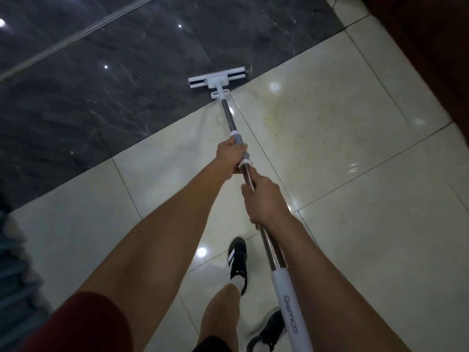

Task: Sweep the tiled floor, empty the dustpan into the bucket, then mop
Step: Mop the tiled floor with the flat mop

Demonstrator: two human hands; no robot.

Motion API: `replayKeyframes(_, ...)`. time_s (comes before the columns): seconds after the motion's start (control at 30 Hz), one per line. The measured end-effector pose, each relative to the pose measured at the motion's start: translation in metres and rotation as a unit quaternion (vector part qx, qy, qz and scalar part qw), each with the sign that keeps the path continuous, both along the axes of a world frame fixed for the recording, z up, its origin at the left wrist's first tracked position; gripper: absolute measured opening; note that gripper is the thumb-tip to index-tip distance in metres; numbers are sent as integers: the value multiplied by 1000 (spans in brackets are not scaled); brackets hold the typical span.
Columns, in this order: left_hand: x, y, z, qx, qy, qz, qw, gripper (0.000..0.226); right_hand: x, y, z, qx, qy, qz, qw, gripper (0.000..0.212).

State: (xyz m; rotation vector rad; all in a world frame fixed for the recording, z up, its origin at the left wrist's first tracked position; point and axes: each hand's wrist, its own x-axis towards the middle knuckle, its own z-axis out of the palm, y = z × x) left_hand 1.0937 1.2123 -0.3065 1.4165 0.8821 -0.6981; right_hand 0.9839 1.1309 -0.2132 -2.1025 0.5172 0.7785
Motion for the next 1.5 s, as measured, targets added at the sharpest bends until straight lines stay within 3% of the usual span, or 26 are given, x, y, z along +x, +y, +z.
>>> replayKeyframes(0.17, 2, -2, 3, -25, 20, -27, 999, 39, -3, -5, 4, 9, 24, -24, 999, 40)
replayKeyframes(0.4, -66, -5, 7, -29, 31, -40, 998, 36, -81, -3, 11, 35, 35, -63, 997, 40)
replayKeyframes(0.67, -221, -33, 4, -9, 41, -85, 996, 45, -240, -23, 23, 25, 43, -97, 994, 40)
replayKeyframes(0.83, -335, -49, 4, -26, 33, -87, 995, 33, -353, -41, 24, 39, 52, -97, 993, 33)
replayKeyframes(1.0, -439, -55, 13, -16, 44, -116, 992, 36, -457, -50, 37, 43, 48, -99, 993, 36)
replayKeyframes(1.13, -496, -55, 24, -21, 40, -129, 991, 18, -514, -49, 43, 41, 35, -96, 994, 38)
replayKeyframes(1.3, -554, -41, 25, -18, 43, -164, 985, 36, -573, -32, 48, 40, 33, -100, 994, 41)
replayKeyframes(1.5, -628, -16, 27, -12, 43, -198, 979, 30, -650, -1, 54, 41, 38, -118, 991, 42)
